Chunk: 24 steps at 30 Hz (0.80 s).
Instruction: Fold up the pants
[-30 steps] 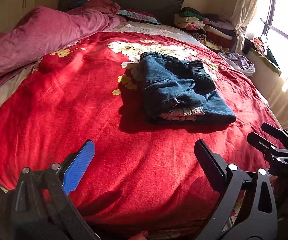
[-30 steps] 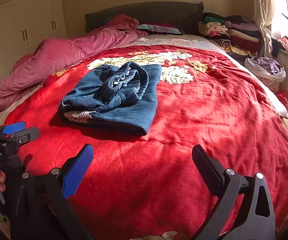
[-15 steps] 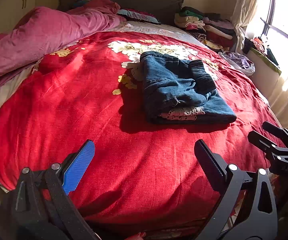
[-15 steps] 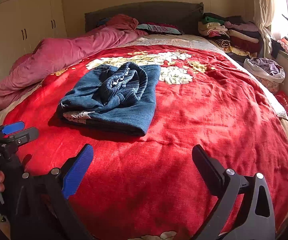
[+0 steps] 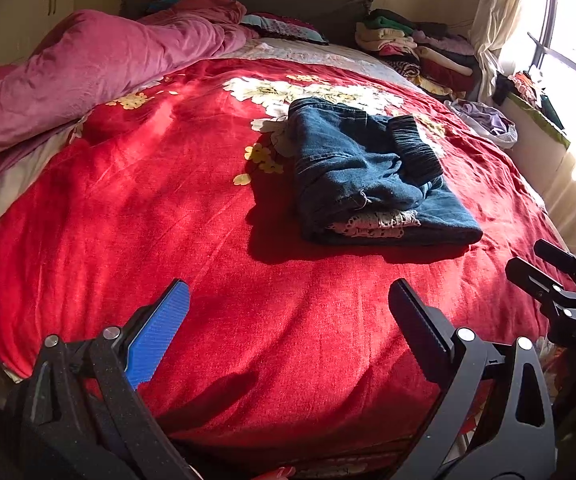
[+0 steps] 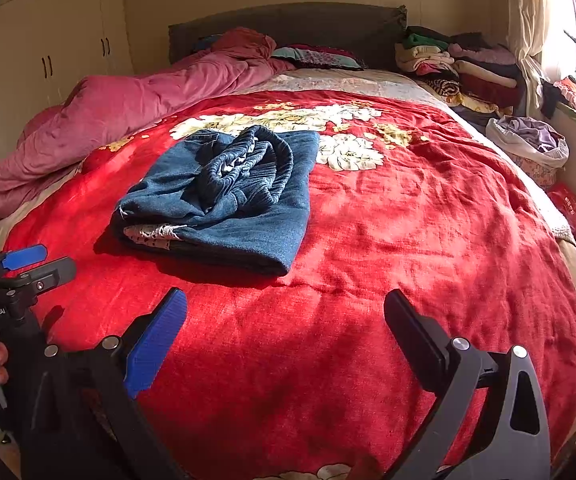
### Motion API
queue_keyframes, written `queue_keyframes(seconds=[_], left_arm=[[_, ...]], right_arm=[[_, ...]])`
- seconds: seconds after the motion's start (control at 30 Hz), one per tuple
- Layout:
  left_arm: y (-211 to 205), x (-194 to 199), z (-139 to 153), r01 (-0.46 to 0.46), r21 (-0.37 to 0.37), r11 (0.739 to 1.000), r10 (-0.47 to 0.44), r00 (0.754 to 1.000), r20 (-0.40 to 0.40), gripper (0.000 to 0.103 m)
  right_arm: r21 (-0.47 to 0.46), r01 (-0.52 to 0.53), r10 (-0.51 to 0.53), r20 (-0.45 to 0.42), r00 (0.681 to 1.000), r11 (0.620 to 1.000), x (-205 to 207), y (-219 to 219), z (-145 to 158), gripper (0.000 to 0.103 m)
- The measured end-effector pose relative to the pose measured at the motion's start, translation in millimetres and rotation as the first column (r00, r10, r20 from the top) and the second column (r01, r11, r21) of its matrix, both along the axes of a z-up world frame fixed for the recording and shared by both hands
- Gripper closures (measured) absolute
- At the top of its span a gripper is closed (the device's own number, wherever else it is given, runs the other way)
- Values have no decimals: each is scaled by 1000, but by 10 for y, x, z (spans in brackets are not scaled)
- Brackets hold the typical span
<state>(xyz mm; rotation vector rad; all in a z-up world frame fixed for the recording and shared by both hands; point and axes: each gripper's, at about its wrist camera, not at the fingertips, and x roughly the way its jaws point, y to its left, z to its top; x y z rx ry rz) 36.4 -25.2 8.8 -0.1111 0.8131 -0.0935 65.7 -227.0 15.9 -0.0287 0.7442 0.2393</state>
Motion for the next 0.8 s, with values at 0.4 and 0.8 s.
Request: queue_keyframes(seconds=[0.4,0.8], left_arm=[[12,26,-43,4,0,1000,-4,1000,-21,10],[340,220,-187,-171,90,981,179,980,-87,10]], right_arm=[[-10,17,-17,-7,1000,1000,31,-47,-40,5],[-54,136,-136,-6,991,989,174,-471,-97,5]])
